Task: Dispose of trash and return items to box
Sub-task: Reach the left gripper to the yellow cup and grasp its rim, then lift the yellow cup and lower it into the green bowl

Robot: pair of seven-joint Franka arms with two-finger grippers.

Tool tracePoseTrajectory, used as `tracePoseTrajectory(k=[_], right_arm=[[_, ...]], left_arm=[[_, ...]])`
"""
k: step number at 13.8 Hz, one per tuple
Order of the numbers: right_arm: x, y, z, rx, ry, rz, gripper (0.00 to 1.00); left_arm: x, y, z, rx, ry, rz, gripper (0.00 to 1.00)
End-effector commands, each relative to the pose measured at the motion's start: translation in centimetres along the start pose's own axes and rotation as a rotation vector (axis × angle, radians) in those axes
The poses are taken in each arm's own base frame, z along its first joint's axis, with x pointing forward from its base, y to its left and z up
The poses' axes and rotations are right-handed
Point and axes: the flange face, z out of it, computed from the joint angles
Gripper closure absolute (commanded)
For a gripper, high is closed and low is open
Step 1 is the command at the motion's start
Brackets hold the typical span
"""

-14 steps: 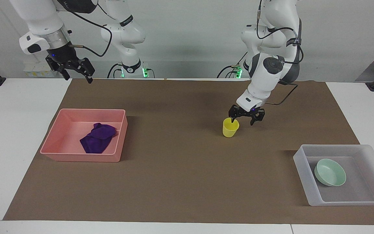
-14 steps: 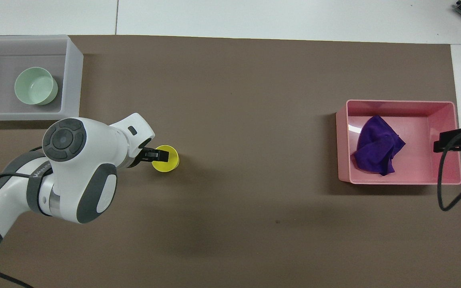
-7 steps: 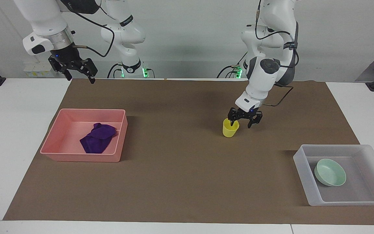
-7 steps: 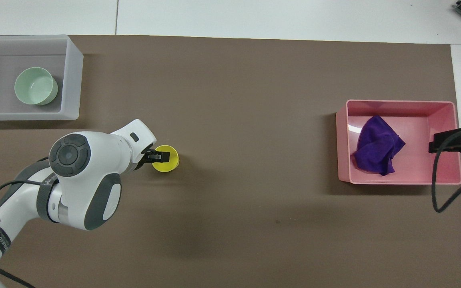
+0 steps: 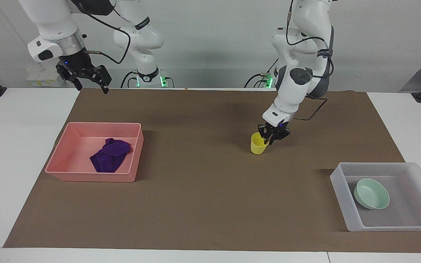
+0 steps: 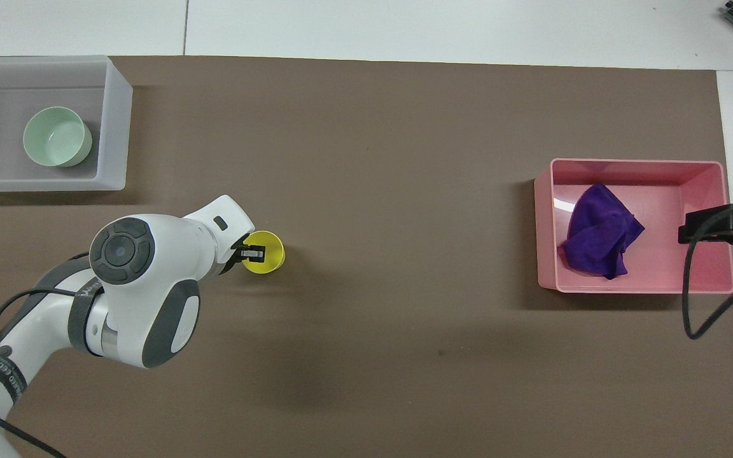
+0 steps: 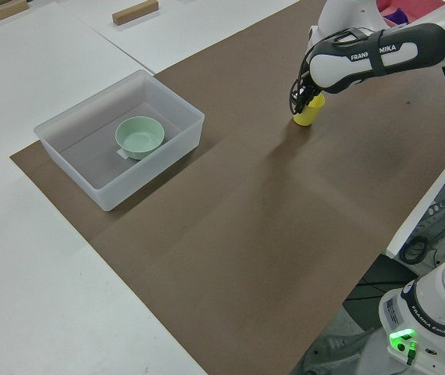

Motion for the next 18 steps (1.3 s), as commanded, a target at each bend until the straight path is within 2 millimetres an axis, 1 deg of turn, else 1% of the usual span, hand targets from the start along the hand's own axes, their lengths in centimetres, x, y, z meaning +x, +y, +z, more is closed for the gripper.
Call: tracePoseTrajectory(k=[1, 3, 4, 6, 7, 9, 11, 12, 13, 14, 15, 16, 17, 18], right_arm=[[-0.4, 0.0, -0.2, -0.016, 0.000, 0.001, 0.00], [-0.5, 0.0, -0.2, -0.015, 0.001, 0.001, 0.00], [-0.5, 0.0, -0.2, -0.015, 0.001, 0.002, 0.00], [-0.5, 0.0, -0.1, -0.015, 0.000, 0.002, 0.00], [-0.5, 0.0, -0.1, -0.015, 0.000, 0.002, 0.00], [-0.5, 0.0, -0.1, -0.015, 0.001, 0.002, 0.00], [-0.6, 0.0, -0.1, -0.015, 0.001, 0.002, 0.00], [-0.6, 0.0, -0.1, -0.015, 0.001, 0.002, 0.00], [-0.6, 0.0, -0.1, -0.015, 0.001, 0.002, 0.00], [-0.6, 0.0, -0.1, -0.015, 0.001, 0.002, 0.00], [-0.6, 0.0, -0.1, -0.015, 0.001, 0.002, 0.00], [-0.6, 0.0, -0.1, -0.015, 0.000, 0.002, 0.00], [-0.6, 0.0, -0.1, -0.015, 0.000, 0.002, 0.00], [-0.6, 0.0, -0.1, -0.015, 0.001, 0.002, 0.00]], left_arm=[[-0.3, 0.6, -0.5, 0.007, 0.002, 0.001, 1.00], [-0.2, 0.7, -1.2, 0.006, 0.000, 0.004, 1.00], [0.2, 0.6, -1.9, 0.007, -0.005, 0.002, 1.00], [1.5, 0.0, -3.9, 0.008, -0.016, -0.007, 1.00], [2.6, -1.3, -5.1, 0.008, -0.003, -0.032, 1.00], [4.7, -4.1, -7.9, 0.009, 0.025, -0.061, 1.00], [7.2, -8.0, -10.9, 0.015, 0.047, -0.073, 1.00], [8.4, -9.8, -12.1, 0.018, 0.066, -0.070, 1.00], [9.8, -12.3, -12.9, 0.024, 0.087, -0.086, 1.00], [10.5, -14.1, -13.7, 0.030, 0.108, -0.085, 1.00], [11.2, -16.5, -14.7, 0.039, 0.130, -0.087, 1.00], [12.0, -18.7, -15.3, 0.049, 0.144, -0.089, 1.00], [12.8, -20.6, -16.4, 0.057, 0.157, -0.101, 1.00], [13.7, -22.8, -16.8, 0.060, 0.151, -0.130, 1.00]])
